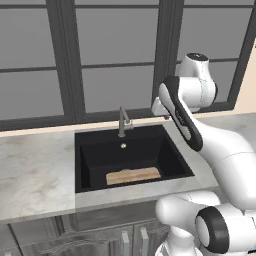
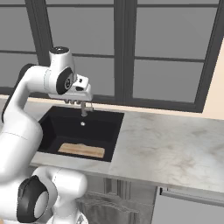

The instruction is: Turn on the sink faucet with hot water and rinse the cutting board for ten seconds, then turn off the faucet. Push the cutting board to reach the water if necessary.

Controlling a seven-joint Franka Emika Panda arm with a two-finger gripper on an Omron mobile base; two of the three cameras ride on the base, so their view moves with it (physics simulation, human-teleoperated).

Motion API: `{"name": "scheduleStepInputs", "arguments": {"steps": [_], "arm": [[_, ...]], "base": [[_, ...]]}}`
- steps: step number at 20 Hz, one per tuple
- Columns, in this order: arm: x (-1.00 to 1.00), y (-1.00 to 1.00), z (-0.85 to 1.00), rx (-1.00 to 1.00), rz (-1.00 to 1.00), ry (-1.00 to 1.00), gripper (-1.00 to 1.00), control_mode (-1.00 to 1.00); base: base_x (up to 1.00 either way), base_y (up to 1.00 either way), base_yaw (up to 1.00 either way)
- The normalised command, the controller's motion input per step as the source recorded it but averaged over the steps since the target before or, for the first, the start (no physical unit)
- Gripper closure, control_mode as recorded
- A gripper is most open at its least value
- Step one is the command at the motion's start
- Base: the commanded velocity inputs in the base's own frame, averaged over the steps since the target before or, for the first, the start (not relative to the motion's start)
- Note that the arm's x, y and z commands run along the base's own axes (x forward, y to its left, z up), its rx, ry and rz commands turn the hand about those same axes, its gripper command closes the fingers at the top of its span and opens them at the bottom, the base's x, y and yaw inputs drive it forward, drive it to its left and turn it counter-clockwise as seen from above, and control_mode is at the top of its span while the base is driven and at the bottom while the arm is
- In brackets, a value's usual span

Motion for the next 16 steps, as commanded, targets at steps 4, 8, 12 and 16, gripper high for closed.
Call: {"name": "scheduleStepInputs", "arguments": {"steps": [4,8,12,16], "arm": [[-0.04,-0.04,-0.01,0.00,0.03,-0.05,-1.00,-1.00],[-0.02,-0.03,-0.16,0.00,0.07,-0.23,-1.00,-1.00],[-0.10,-0.19,-0.20,0.00,0.04,-0.27,-1.00,-1.00],[-0.15,-0.30,-0.27,0.00,0.02,-0.27,-1.00,-1.00]], "base": [[0.00,0.00,0.00],[0.00,0.00,0.00],[0.00,0.00,0.00],[0.00,0.00,0.00]]}}
